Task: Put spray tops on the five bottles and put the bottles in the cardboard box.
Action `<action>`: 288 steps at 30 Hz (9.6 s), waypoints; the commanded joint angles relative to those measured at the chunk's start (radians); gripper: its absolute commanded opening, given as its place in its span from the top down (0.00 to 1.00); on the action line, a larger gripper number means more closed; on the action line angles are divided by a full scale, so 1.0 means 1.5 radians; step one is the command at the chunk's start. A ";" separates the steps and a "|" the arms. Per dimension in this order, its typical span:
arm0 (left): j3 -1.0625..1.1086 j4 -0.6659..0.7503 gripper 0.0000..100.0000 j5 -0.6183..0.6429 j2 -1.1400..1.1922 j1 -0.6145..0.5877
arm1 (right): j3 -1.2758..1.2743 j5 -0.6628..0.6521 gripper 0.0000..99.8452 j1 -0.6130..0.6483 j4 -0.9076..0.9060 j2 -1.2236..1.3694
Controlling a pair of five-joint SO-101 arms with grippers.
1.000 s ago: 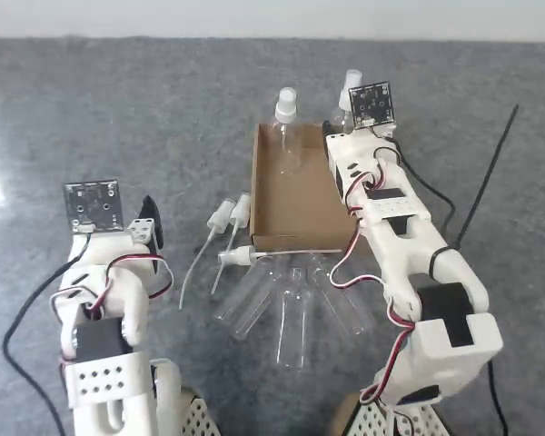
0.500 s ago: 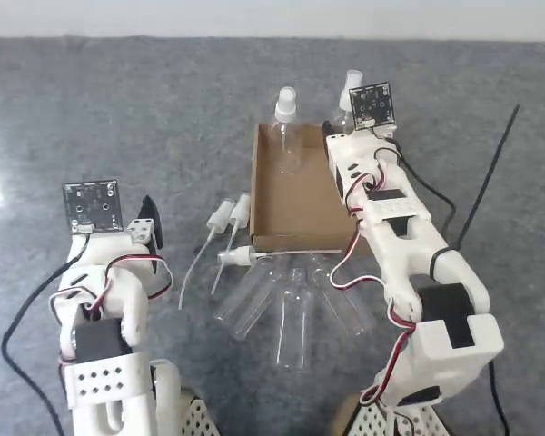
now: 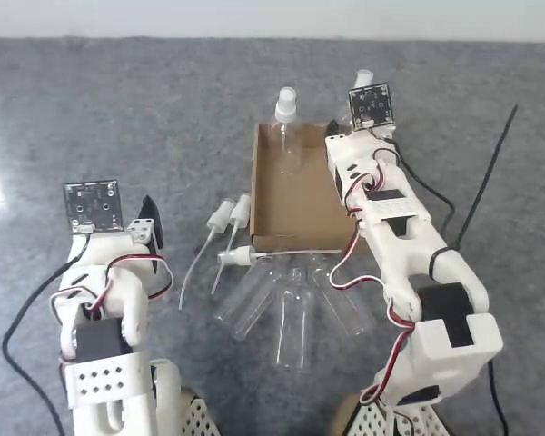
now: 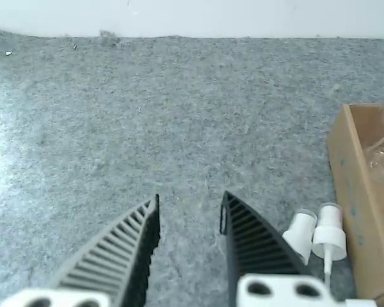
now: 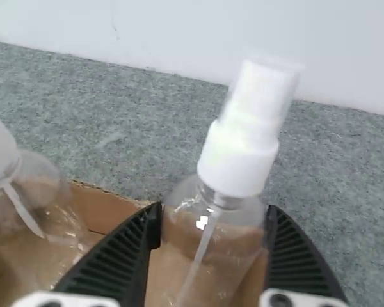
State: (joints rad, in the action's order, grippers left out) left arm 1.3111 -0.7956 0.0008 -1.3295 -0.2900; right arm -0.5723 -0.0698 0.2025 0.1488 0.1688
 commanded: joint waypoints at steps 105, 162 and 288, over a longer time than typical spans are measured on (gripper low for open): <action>-0.022 -0.010 0.86 -0.005 0.011 0.002 | -0.016 -0.408 0.94 0.028 -1.276 -0.561; -0.728 -0.275 0.99 -0.114 0.878 0.149 | 0.285 -0.412 0.68 -0.501 -0.956 -0.009; -0.321 0.038 0.99 0.283 0.100 0.202 | -0.243 -0.146 0.99 0.451 -0.531 -0.767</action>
State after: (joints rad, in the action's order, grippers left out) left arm 0.8416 -0.7725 0.4350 -1.1715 0.0153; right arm -0.9498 -0.3000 0.8761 -0.6782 -0.9436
